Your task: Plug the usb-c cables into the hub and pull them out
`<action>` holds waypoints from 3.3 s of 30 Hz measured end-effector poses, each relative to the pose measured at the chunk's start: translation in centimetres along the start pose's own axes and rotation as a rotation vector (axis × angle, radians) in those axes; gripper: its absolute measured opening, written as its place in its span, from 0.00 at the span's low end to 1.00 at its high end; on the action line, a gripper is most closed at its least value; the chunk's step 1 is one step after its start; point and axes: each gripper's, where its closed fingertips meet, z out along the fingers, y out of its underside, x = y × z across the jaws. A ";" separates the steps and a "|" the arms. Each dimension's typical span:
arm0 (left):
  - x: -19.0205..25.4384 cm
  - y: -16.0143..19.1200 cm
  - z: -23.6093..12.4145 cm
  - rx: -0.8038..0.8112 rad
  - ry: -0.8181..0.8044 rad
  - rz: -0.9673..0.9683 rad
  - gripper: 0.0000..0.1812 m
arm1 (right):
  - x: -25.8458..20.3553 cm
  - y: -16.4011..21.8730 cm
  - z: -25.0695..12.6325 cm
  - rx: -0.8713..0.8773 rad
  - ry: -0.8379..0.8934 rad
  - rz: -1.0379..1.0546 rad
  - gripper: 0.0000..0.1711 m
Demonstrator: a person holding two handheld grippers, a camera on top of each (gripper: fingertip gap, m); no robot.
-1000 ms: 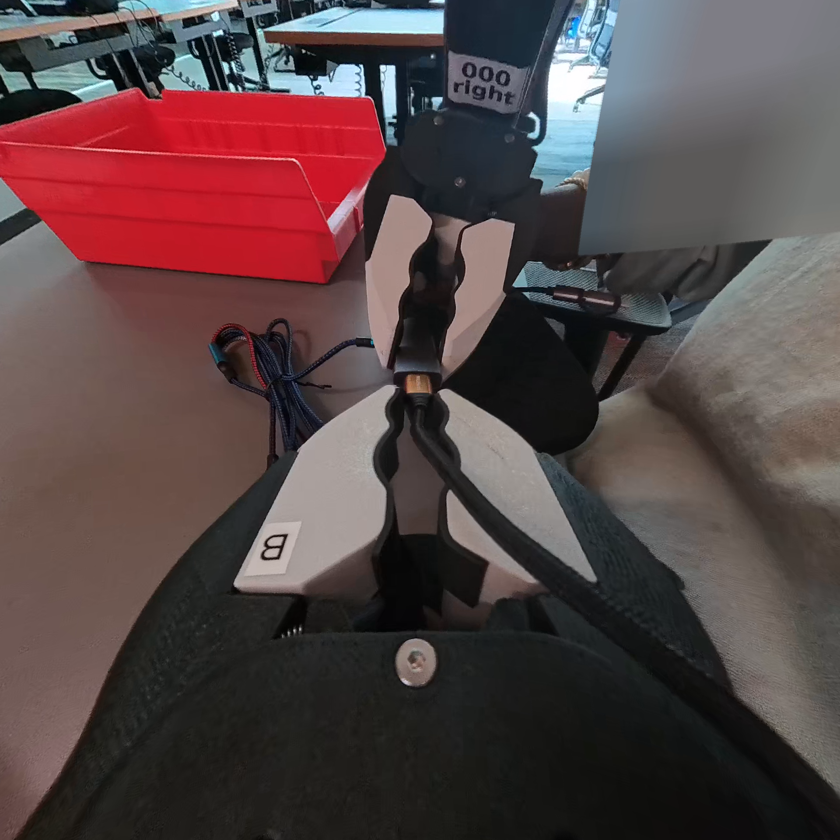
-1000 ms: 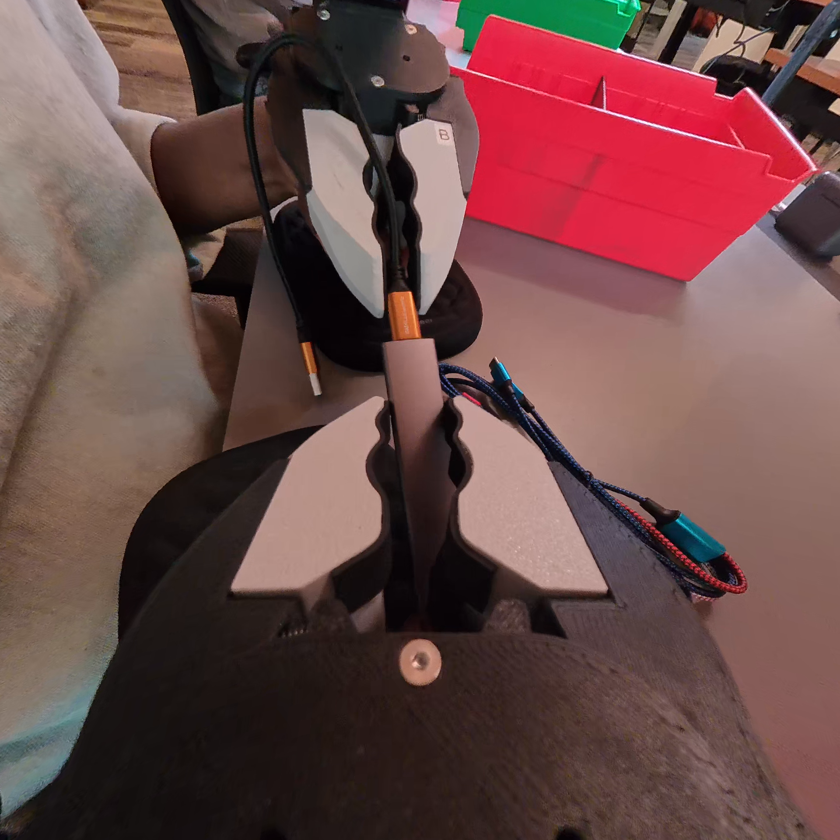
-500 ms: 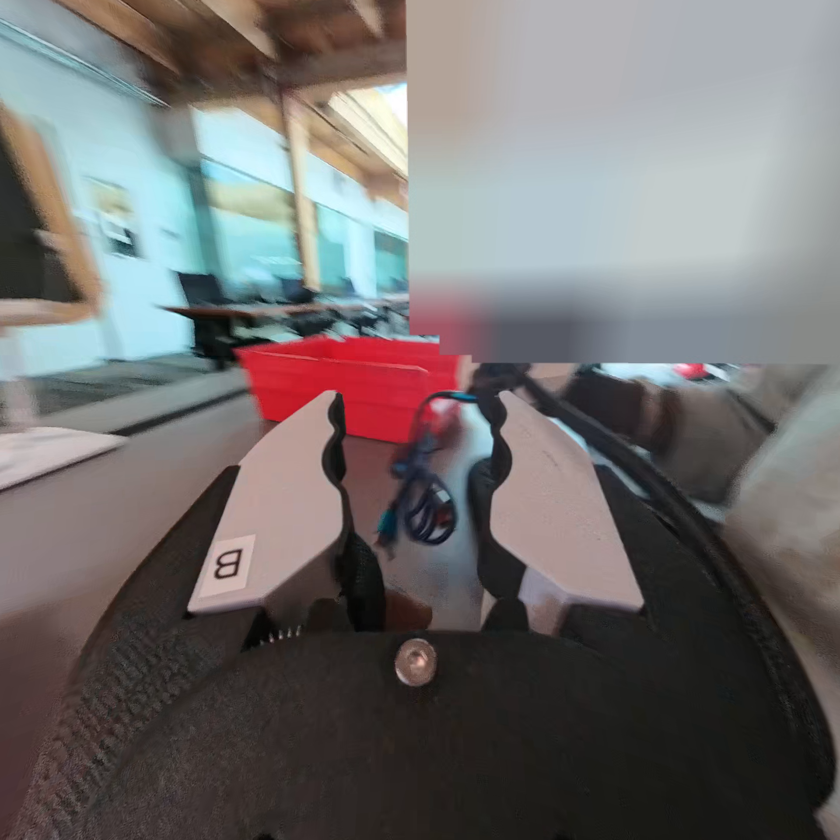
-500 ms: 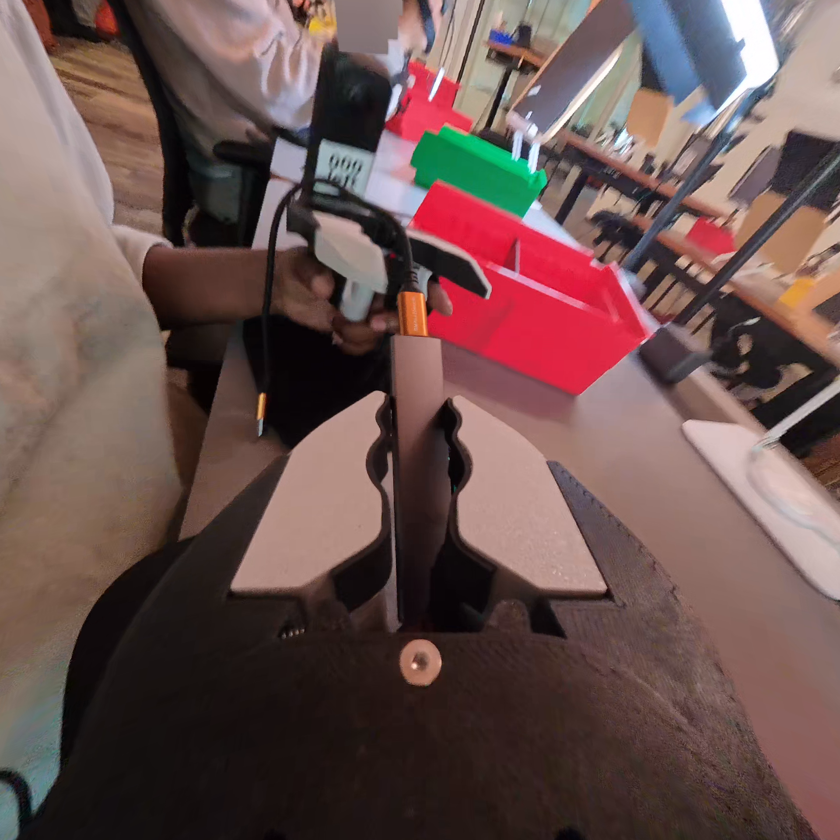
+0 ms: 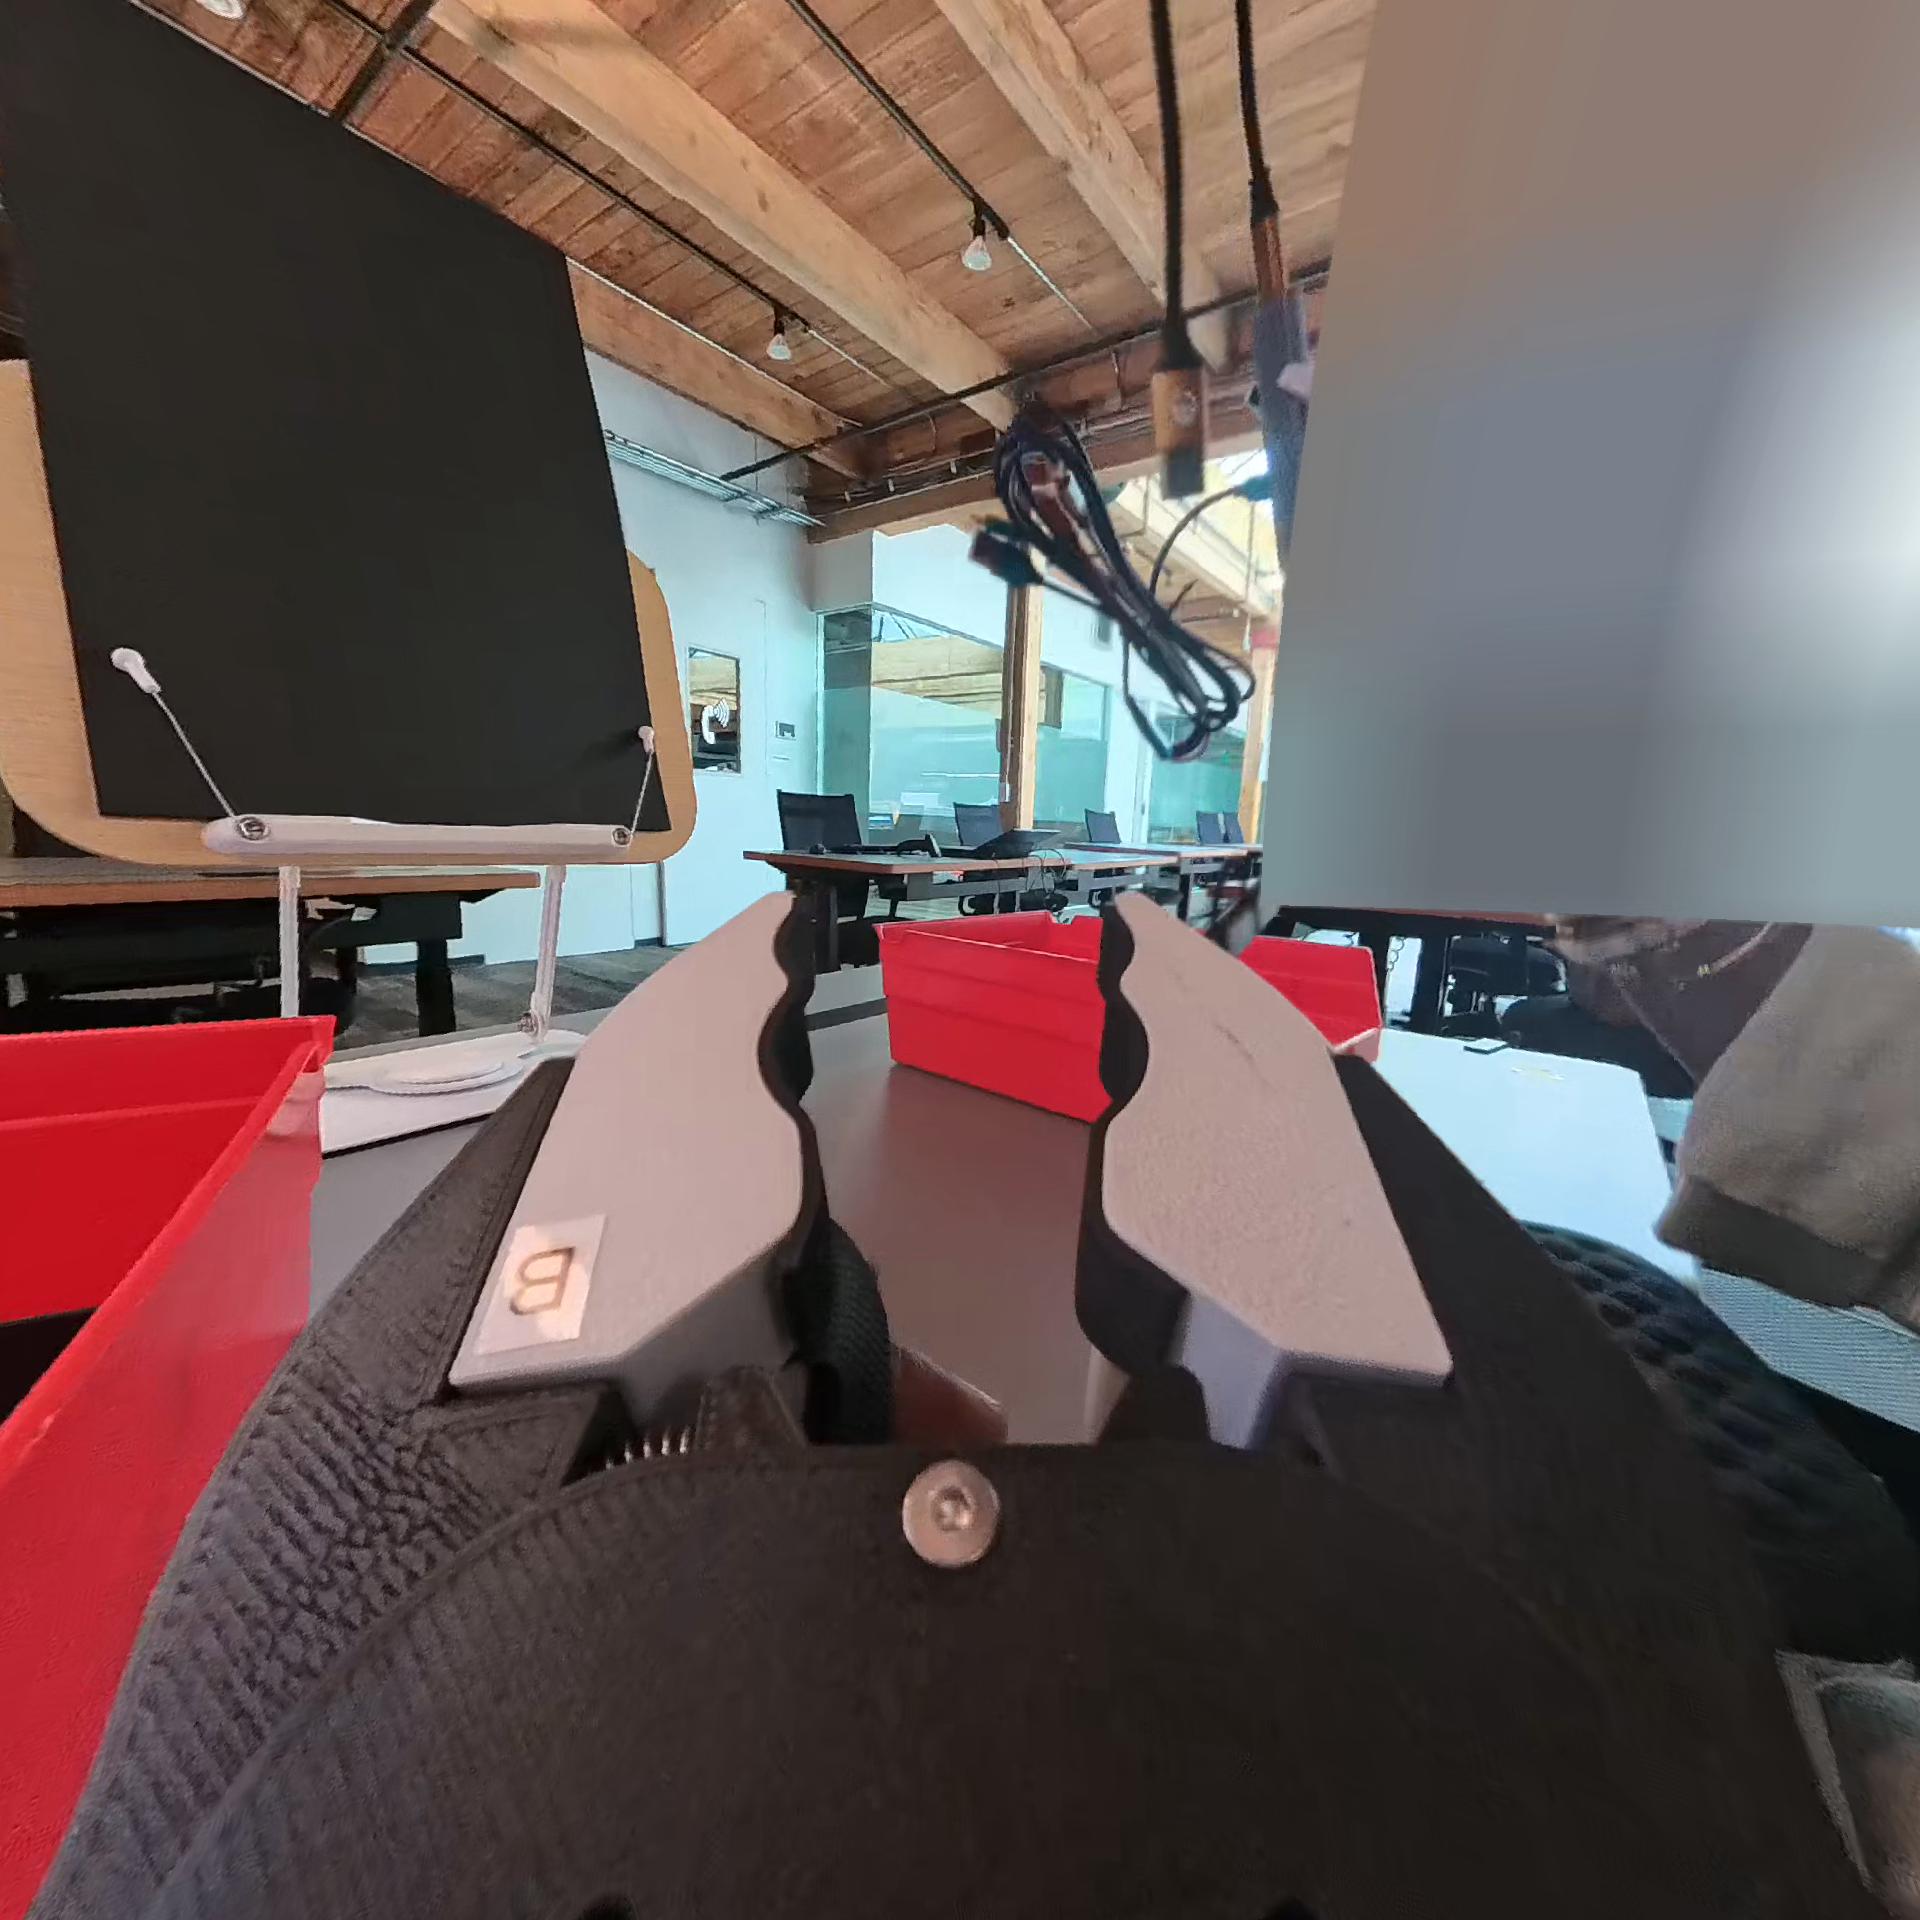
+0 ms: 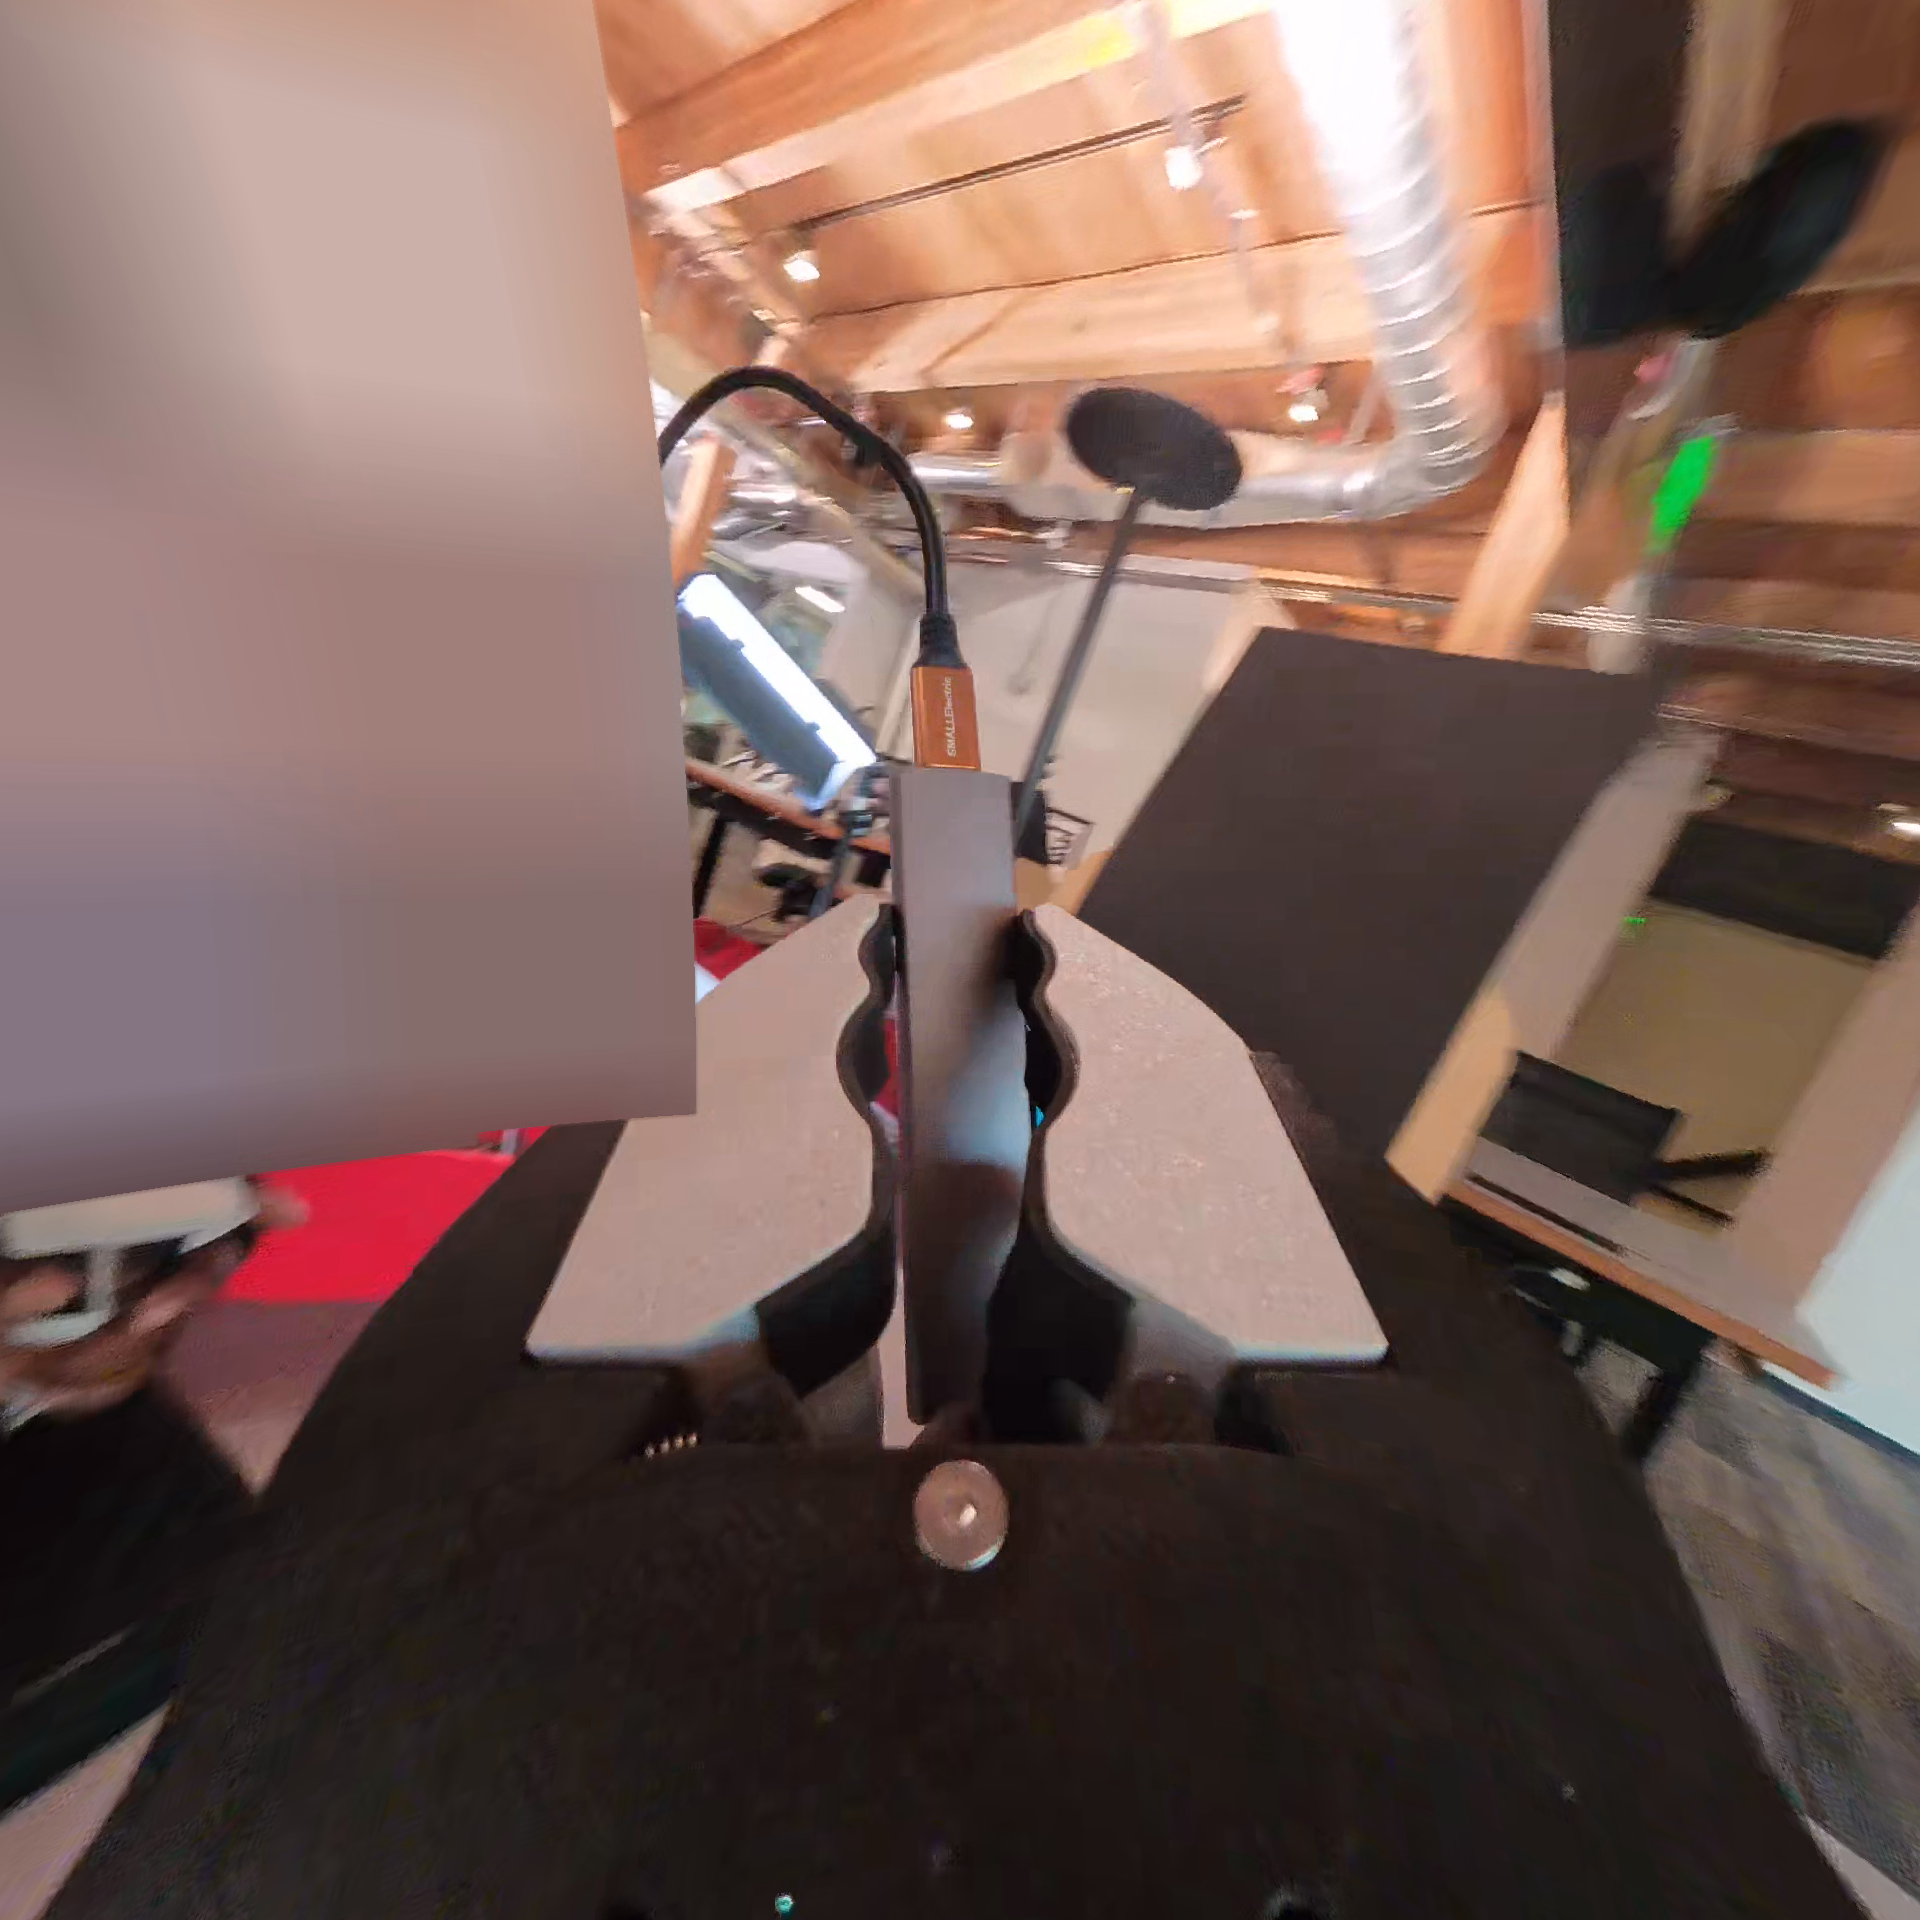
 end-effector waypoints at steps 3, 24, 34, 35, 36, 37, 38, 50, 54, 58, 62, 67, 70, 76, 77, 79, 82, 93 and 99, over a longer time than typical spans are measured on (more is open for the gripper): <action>0.0 0.1 0.0 -0.008 -0.011 0.034 0.29 | 4.4 -0.5 -0.8 0.014 0.132 0.015 0.12; 0.4 1.3 0.5 -0.084 0.009 0.079 0.27 | 16.9 8.6 -8.2 -0.025 0.723 -0.169 0.12; 0.3 1.1 0.3 -0.072 0.008 0.066 0.27 | 16.6 18.4 -12.3 -0.378 0.828 0.285 0.12; 0.3 1.1 0.3 -0.071 0.008 0.066 0.27 | 16.5 19.3 -13.0 -0.449 0.840 0.264 0.12; 0.3 1.1 0.3 -0.071 0.008 0.066 0.27 | 16.3 20.2 -13.6 -0.527 0.851 0.240 0.12; 0.2 1.1 0.3 -0.071 0.008 0.066 0.27 | 16.1 21.2 -14.2 -0.609 0.858 0.217 0.12; 0.2 1.1 0.3 -0.072 0.007 0.066 0.27 | 15.9 22.3 -14.8 -0.699 0.859 0.204 0.12; 0.2 1.3 0.4 -0.085 0.008 0.072 0.26 | 9.1 32.6 -15.7 -1.331 0.437 0.409 0.16; 0.2 1.2 0.3 -0.079 0.007 0.069 0.26 | 11.1 30.0 -14.1 -1.153 0.496 0.333 0.21; 0.2 1.3 0.3 -0.080 0.009 0.069 0.26 | 11.6 25.4 -13.1 -0.972 0.505 0.344 0.20; 0.3 1.3 0.4 -0.082 0.012 0.074 0.26 | 9.0 20.4 -11.3 -0.792 0.398 0.345 0.11; 0.4 1.4 0.4 -0.091 0.012 0.083 0.26 | -0.3 14.3 -8.1 -0.473 0.083 0.441 0.22; 0.6 1.6 0.5 -0.102 0.015 0.097 0.26 | -5.4 13.7 -7.6 -0.381 -0.009 0.501 0.24; 1.5 1.7 0.7 -0.122 0.034 0.126 0.26 | -11.8 18.7 -7.7 -0.411 -0.042 0.572 0.26; 1.7 1.3 0.7 -0.116 0.042 0.112 0.26 | -12.4 19.5 -7.8 -0.433 -0.042 0.604 0.26; 2.5 -0.1 0.7 -0.088 0.081 0.070 0.26 | -12.3 19.3 -7.5 -0.438 -0.055 0.617 0.28; 3.5 -3.1 0.3 -0.079 0.168 0.044 0.26 | -12.0 19.4 -7.6 -0.418 -0.060 0.673 0.27; -10.4 -3.6 0.1 -0.692 0.280 0.464 0.25 | -11.0 18.2 -7.8 -0.279 -0.038 0.785 0.24; -18.1 5.1 1.0 -1.100 0.558 0.377 0.16 | -10.2 17.6 -7.7 -0.215 0.030 0.745 0.19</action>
